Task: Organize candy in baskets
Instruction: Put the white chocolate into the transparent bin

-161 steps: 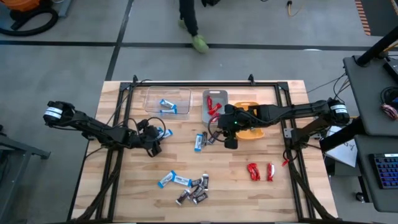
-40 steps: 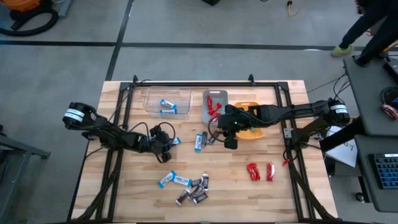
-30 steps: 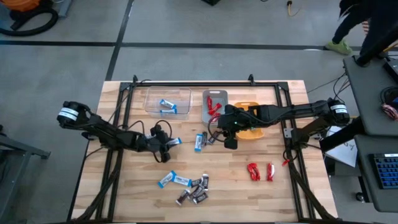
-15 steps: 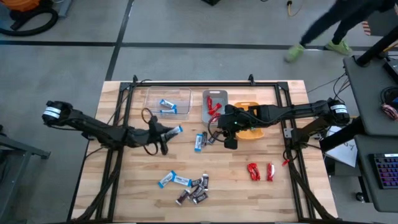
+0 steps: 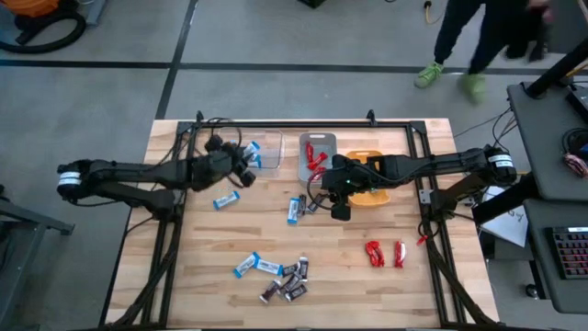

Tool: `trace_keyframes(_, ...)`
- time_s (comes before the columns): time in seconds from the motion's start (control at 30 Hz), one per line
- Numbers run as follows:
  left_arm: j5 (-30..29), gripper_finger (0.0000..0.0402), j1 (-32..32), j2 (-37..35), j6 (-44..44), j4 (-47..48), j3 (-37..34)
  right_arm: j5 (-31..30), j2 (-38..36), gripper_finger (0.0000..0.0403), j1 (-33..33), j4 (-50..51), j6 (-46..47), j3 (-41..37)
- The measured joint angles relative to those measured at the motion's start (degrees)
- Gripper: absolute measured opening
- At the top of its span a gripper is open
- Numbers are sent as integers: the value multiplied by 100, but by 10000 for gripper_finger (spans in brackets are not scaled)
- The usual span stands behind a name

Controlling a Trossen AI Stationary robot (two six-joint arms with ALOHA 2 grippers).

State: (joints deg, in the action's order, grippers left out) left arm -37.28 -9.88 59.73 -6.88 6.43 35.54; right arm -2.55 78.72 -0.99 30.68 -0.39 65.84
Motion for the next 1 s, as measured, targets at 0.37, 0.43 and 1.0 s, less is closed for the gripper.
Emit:
trace_keyframes(0.37,891,79,-1723,512,233,199,3,-1,0,102,0,-11,55,0)
trace_keyframes(0.43,1051,79,-1910,651,275,184,25,-1,0,102,1,-11,56,-1)
trace_keyframes(1.0,1096,83,-2117,1315,298,-5,44,-2,0,102,0,-9,346,0)
